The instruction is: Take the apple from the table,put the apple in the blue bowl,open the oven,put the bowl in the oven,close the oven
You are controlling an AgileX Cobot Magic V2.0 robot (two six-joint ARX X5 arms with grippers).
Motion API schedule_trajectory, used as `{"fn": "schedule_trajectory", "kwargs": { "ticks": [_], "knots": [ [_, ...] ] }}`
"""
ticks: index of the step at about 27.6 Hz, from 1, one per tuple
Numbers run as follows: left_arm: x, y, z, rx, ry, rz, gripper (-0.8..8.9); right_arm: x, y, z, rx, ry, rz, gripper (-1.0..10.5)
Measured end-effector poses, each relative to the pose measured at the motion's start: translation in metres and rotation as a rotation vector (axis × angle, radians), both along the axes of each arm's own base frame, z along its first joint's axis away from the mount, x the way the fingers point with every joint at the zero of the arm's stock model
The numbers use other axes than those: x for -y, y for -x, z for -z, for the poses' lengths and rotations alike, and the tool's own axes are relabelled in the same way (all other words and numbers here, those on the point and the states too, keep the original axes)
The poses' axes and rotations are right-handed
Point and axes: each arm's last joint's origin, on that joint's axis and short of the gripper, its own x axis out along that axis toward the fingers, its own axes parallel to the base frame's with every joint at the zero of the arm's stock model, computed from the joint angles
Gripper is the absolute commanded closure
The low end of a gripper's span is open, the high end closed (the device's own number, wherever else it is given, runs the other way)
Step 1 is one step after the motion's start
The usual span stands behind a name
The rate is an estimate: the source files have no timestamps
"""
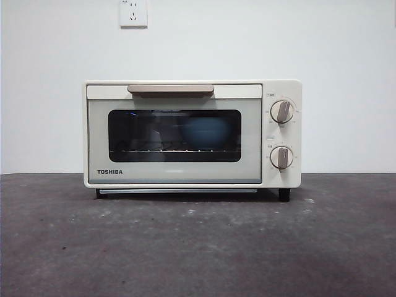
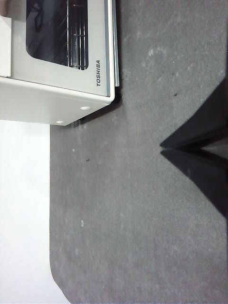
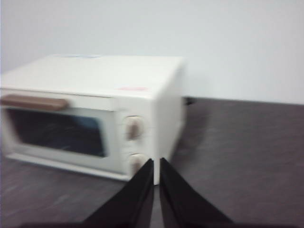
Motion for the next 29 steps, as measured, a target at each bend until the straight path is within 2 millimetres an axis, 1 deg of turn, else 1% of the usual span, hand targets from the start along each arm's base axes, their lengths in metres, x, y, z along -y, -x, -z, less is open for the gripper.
{"fn": "schedule_trajectory", "kwargs": {
  "ticks": [4,6,9,11,17,21,24,29],
  "knots": [
    [0.000,0.000,0.000,0.000,0.000,0.000,8.06,0.008,0.006,0.021,0.125,0.003,0.075,9.4],
    [0.000,0.000,0.000,0.000,0.000,0.000,8.06,0.010,0.006,0.036,0.158,0.005,0.103,9.4],
    [0.000,0.000,0.000,0.000,0.000,0.000,8.06,0.011,0.006,0.060,0.144,0.009,0.127,9.4],
    [0.000,0.000,0.000,0.000,0.000,0.000,8.06,0.011,0.005,0.073,0.130,0.011,0.128,9.4],
    [0.000,0.000,0.000,0.000,0.000,0.001,8.06,0.012,0.004,0.105,0.075,0.015,0.150,9.4],
    [0.000,0.000,0.000,0.000,0.000,0.000,8.06,0.013,0.005,0.112,0.005,0.026,0.172,9.4],
    [0.000,0.000,0.000,0.001,0.000,0.000,8.06,0.013,0.006,0.120,-0.078,0.035,0.174,9.4],
    [0.000,0.000,0.000,0.001,0.000,0.000,8.06,0.013,0.006,0.120,-0.083,0.021,0.180,9.4]
  ]
}}
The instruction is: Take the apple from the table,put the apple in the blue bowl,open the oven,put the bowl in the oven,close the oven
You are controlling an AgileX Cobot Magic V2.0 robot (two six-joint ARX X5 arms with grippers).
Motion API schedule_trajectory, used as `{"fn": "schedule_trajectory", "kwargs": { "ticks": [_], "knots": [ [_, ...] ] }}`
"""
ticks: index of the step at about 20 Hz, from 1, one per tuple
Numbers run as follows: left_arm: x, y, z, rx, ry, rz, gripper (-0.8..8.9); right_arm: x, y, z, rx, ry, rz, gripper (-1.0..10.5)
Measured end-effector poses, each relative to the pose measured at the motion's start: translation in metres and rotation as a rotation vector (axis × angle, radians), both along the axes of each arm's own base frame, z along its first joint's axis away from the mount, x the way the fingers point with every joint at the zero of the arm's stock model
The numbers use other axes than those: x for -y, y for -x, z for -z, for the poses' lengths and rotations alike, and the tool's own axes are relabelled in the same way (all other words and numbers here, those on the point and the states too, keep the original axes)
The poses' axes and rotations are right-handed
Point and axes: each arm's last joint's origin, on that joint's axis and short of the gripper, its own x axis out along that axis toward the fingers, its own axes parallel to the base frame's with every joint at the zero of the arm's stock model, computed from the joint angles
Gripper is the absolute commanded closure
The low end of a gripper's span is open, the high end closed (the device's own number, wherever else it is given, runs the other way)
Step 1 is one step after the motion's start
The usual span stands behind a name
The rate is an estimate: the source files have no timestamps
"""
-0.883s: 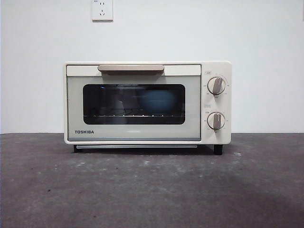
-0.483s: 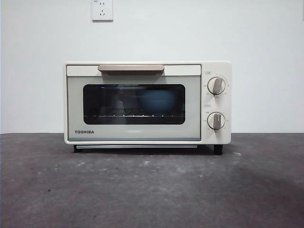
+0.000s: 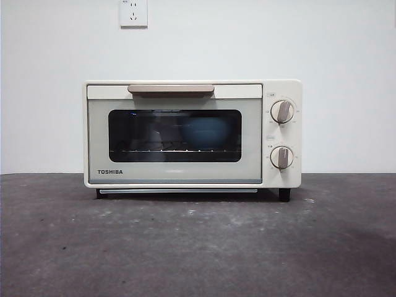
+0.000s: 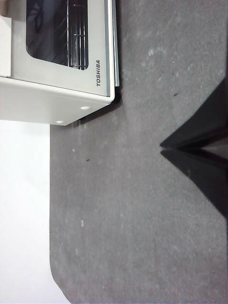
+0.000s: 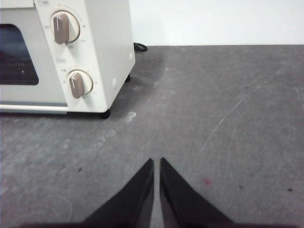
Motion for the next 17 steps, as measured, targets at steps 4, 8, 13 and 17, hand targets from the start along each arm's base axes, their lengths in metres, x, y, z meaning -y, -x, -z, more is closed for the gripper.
{"fn": "schedule_trajectory", "kwargs": {
  "ticks": [4,8,13,17],
  "knots": [
    [0.0000,0.0000,0.0000,0.000,0.000,0.000,8.06,-0.0001,-0.0005,-0.0043,0.044,-0.006,0.000,9.4],
    [0.0000,0.0000,0.0000,0.000,0.000,0.000,8.06,-0.0001,-0.0007,-0.0063,0.065,-0.008,0.000,9.4],
    [0.0000,0.0000,0.0000,0.000,0.000,0.000,8.06,-0.0001,-0.0007,-0.0063,0.065,-0.008,0.000,9.4],
    [0.0000,0.0000,0.0000,0.000,0.000,0.000,8.06,-0.0001,-0.0007,-0.0063,0.065,-0.008,0.000,9.4]
  ]
}}
